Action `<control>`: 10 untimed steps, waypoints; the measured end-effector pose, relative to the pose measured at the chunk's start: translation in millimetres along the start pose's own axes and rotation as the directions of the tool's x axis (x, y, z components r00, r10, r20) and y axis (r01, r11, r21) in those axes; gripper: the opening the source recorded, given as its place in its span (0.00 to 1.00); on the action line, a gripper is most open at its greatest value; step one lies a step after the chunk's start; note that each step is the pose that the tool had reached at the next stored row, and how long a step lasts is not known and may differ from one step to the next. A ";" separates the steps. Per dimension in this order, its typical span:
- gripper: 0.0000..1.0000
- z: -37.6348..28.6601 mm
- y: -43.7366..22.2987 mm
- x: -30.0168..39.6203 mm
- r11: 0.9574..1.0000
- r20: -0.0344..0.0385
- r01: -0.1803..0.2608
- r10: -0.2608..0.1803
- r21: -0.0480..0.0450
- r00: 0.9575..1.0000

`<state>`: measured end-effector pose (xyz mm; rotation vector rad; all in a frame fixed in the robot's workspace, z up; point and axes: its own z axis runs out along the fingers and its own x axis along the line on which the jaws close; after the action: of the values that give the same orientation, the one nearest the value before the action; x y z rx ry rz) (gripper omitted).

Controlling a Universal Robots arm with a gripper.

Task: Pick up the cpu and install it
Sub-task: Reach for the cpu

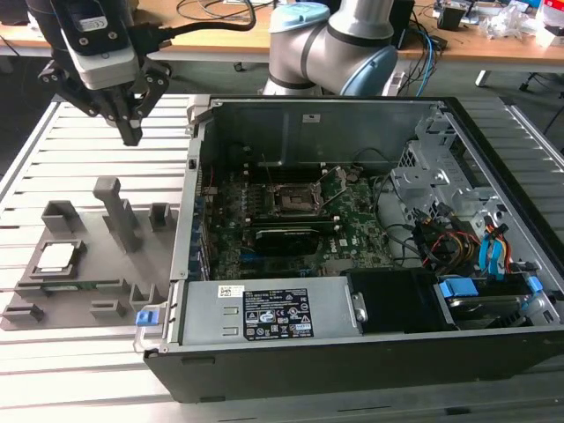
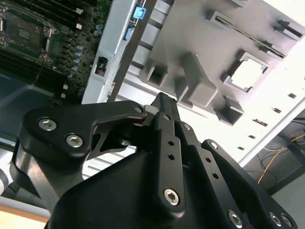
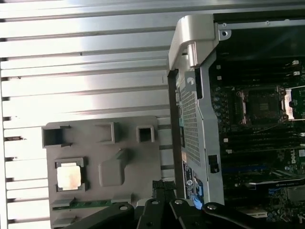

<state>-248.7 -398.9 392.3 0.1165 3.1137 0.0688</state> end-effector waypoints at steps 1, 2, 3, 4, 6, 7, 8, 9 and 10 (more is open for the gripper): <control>0.11 -0.1 -0.3 4.3 1.000 0.000 0.000 0.000 0.000 1.000; 0.11 -0.1 -0.5 7.7 1.000 0.000 0.000 0.000 0.000 1.000; 0.11 -0.2 -0.7 10.0 1.000 0.000 0.000 0.000 0.000 1.000; 0.11 -0.2 -1.2 16.1 1.000 0.000 0.000 0.000 0.000 1.000; 0.11 -0.3 -1.9 25.5 1.000 0.000 0.000 0.000 0.000 1.000; 0.11 -0.3 -2.0 27.7 1.000 0.000 0.000 0.000 0.000 1.000; 0.11 -0.3 -2.3 30.4 1.000 0.000 0.000 0.000 0.000 1.000; 0.11 -0.3 -2.5 34.0 1.000 0.000 0.000 0.000 0.000 1.000; 0.11 -0.2 -2.7 36.3 1.000 0.000 0.000 0.000 0.000 1.000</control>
<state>-285.1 -398.9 391.5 0.1166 3.1136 0.0688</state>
